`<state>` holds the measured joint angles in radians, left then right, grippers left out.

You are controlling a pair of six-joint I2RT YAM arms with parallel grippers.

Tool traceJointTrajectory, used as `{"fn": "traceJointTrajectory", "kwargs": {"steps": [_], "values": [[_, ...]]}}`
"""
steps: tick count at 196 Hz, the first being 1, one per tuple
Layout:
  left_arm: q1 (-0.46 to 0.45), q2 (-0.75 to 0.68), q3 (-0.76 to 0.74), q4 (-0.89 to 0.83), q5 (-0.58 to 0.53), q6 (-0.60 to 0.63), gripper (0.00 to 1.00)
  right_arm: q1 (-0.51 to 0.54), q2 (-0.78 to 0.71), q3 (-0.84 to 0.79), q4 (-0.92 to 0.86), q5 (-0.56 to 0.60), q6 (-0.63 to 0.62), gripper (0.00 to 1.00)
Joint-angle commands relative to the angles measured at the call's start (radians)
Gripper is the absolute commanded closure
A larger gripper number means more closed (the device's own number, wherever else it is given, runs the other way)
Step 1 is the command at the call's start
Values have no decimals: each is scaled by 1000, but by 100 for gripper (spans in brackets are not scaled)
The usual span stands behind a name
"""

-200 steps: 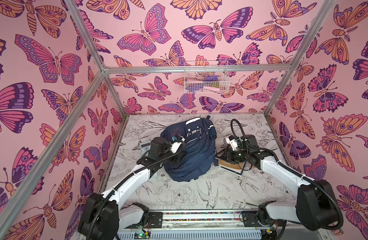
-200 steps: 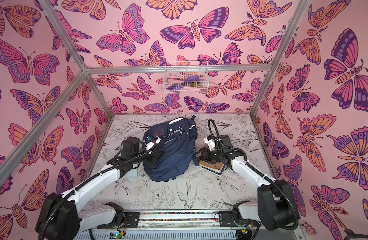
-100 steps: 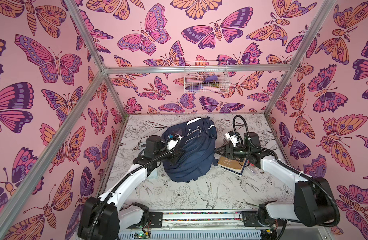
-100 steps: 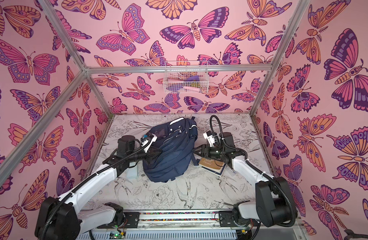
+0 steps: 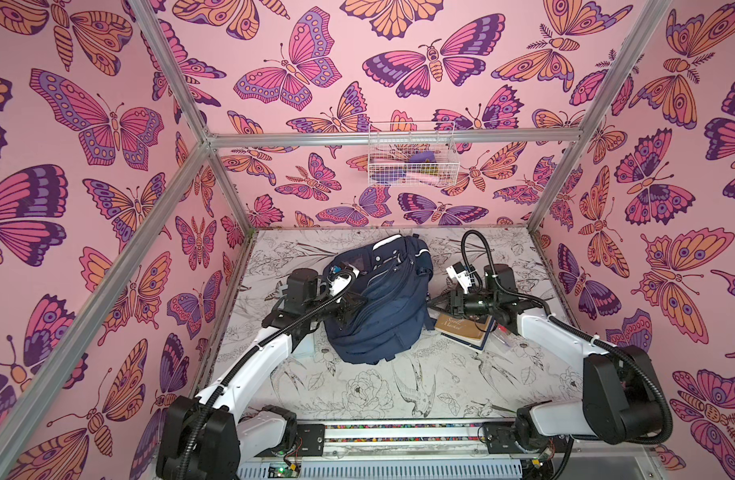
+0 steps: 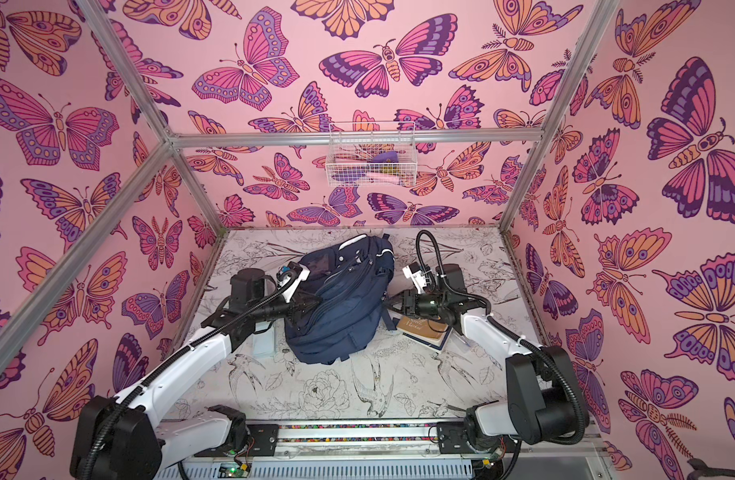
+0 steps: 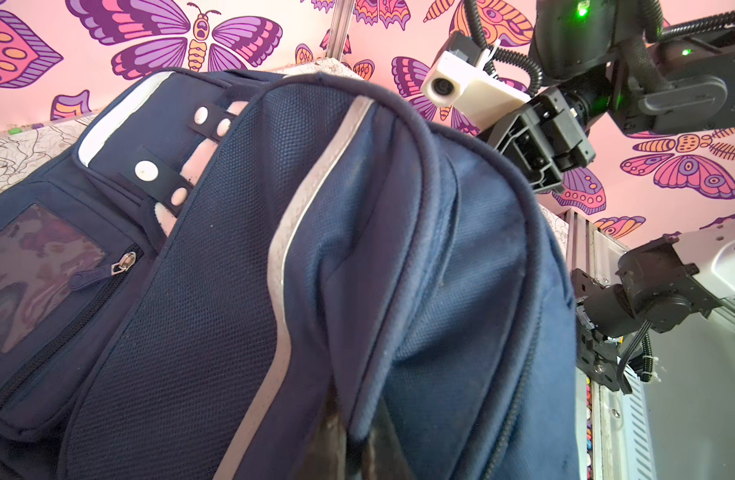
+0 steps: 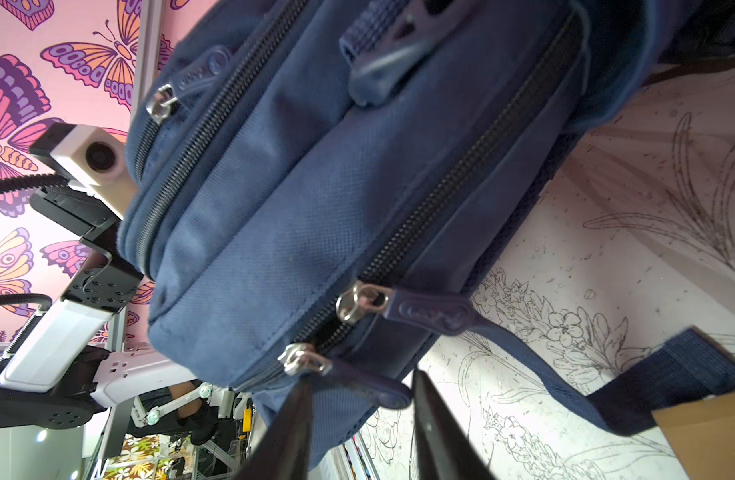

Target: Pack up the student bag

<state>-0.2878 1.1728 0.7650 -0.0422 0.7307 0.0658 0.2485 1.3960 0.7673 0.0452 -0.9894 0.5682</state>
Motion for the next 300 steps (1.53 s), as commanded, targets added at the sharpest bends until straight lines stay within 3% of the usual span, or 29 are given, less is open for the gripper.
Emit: {"fn": "traceJointTrajectory", "kwargs": {"steps": [1,53,77,153,170,183,202,263,300], "values": [[7,-41,51,99,75,-1,100,-6,0,36,15,-22,-26,70],[8,-36,46,96,55,6,100,-5,-6,47,-21,-18,-43,87],[10,-28,49,95,49,11,100,-6,-20,58,-55,-8,-60,90],[11,-15,63,99,70,2,100,21,61,107,-22,-31,-30,76],[12,-15,65,101,71,-1,100,28,68,107,-36,-20,-45,66],[11,-16,69,101,79,-5,100,27,65,114,-71,0,-76,52],[11,-10,79,103,99,-16,100,26,69,126,-78,3,-84,44],[12,-1,84,108,111,-27,100,28,117,133,4,-70,-35,47],[12,8,86,108,109,-26,100,28,138,132,66,-118,14,57]]}}
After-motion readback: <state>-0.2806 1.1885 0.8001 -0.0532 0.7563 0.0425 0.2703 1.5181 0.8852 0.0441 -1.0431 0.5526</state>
